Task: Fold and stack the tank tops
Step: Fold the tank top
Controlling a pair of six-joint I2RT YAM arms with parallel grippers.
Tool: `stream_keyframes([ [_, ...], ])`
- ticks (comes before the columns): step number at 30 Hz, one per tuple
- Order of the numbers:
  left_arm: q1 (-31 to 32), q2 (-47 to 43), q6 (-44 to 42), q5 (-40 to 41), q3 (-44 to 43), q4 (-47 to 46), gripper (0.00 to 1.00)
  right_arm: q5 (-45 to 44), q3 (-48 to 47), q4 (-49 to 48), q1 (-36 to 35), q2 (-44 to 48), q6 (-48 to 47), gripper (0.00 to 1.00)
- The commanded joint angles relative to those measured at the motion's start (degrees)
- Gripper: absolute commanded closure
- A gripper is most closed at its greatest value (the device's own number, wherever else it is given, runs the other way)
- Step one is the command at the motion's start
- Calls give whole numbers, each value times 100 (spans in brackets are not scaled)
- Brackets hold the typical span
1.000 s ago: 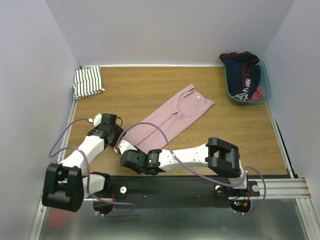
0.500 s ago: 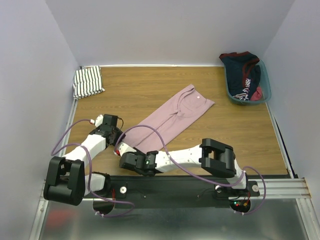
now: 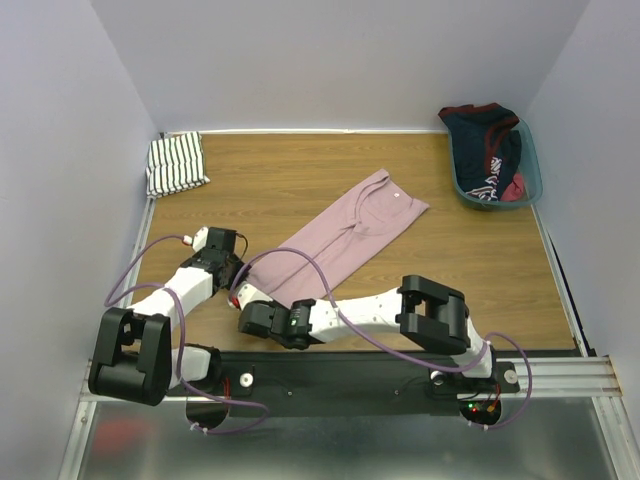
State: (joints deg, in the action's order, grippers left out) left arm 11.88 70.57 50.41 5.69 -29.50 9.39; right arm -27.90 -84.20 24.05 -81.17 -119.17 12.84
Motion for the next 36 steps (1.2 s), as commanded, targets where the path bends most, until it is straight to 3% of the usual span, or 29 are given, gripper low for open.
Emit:
stream_keyframes([
  [1,-19,-95,-216,160,-205,194,100,407,-246,-6,92,113,43,90],
  [13,-238,-421,-541,670,-724,783,100,1681,-1036,-15,136,79,420,92],
  [19,-371,-526,-656,775,-1057,1003,100,1893,-1283,-23,311,52,693,92],
  [36,-221,220,-348,90,-1884,652,100,1815,-483,-287,1032,790,1124,93],
])
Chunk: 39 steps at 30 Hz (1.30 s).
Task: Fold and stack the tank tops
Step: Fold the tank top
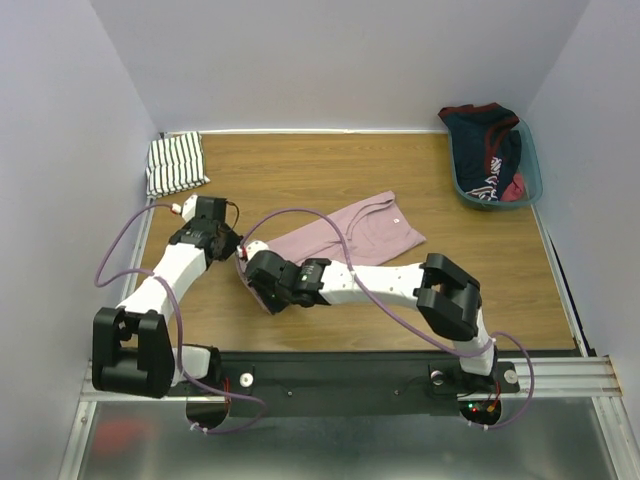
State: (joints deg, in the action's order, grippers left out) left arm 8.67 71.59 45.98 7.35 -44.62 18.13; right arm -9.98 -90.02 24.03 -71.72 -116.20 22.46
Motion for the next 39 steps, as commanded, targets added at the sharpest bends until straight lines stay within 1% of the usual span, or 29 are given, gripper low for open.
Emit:
stream_keyframes([
  [1,144,162,139,-68,-476,-222,100,31,177,-302,158,563,189,93],
  [16,1101,1445,500,-50,-1584,-433,100,-294,810,-338,712,1126,250,95],
  [30,1611,2393,597,-120,-2604,-451,100,-619,1364,-338,1081,1574,329,95],
  [39,1867,2842,667,-112,-3184,-398,100,-742,1733,-338,1319,1943,365,96],
])
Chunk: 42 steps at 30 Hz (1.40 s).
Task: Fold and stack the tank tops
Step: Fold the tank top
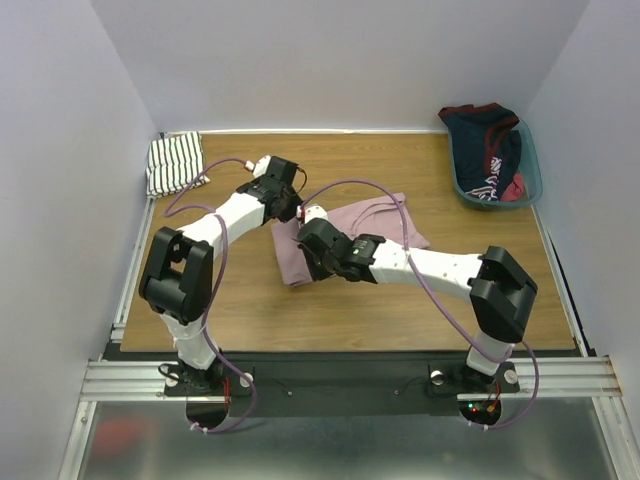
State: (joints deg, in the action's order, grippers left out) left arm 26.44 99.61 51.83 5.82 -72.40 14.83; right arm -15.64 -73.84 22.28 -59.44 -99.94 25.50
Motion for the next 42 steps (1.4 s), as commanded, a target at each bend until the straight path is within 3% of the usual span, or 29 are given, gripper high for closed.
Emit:
stream_keyframes([
  [1,107,84,90,33,-511,-59,100,-185,151,-163,143,343,61,96],
  [37,775,1991,169,-99,-2805,196,100,-203,1539,-295,1267,1345,113,96],
  [39,793,2184,91,-256,-2928,30,100,-220,1653,-330,1460,1389,140,91],
  [42,793,2282,-15,-555,-2894,-488,73,-413,1803,-374,1707,1451,184,69],
])
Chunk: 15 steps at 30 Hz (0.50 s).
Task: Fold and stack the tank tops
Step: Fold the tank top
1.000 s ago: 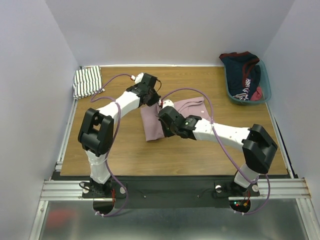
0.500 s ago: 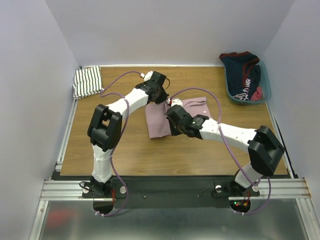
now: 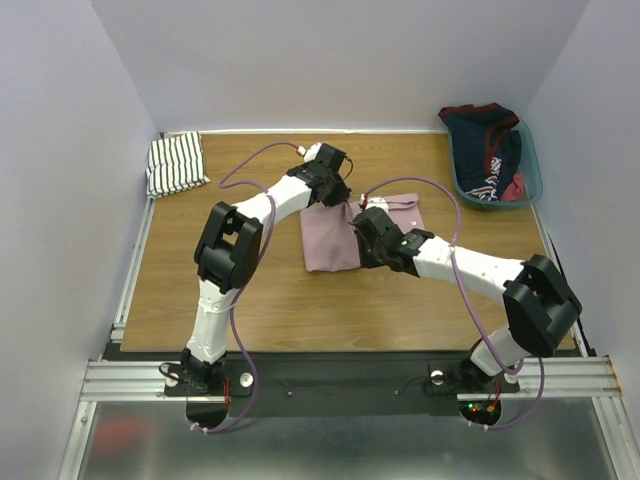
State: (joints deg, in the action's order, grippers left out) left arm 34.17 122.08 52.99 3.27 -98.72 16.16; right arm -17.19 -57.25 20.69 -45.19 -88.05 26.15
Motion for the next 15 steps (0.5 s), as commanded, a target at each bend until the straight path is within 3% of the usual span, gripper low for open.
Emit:
stream_keyframes([
  [1,19,9,-210,-448,-201,-797,65,-285,231,-223,448,279,118,63],
  [2,19,-26,-254,-563,-87,-1147,50,-285,258,-223,510,288,118,57],
  [5,2,-246,-481,-625,-34,-1501,36,-302,399,-223,546,489,127,44],
  [10,-226,-947,-474,-521,387,-1581,34,-259,356,-223,546,614,162,41],
  [15,-569,-1687,-298,-171,1617,-1485,41,-135,-205,-275,538,79,31,43],
])
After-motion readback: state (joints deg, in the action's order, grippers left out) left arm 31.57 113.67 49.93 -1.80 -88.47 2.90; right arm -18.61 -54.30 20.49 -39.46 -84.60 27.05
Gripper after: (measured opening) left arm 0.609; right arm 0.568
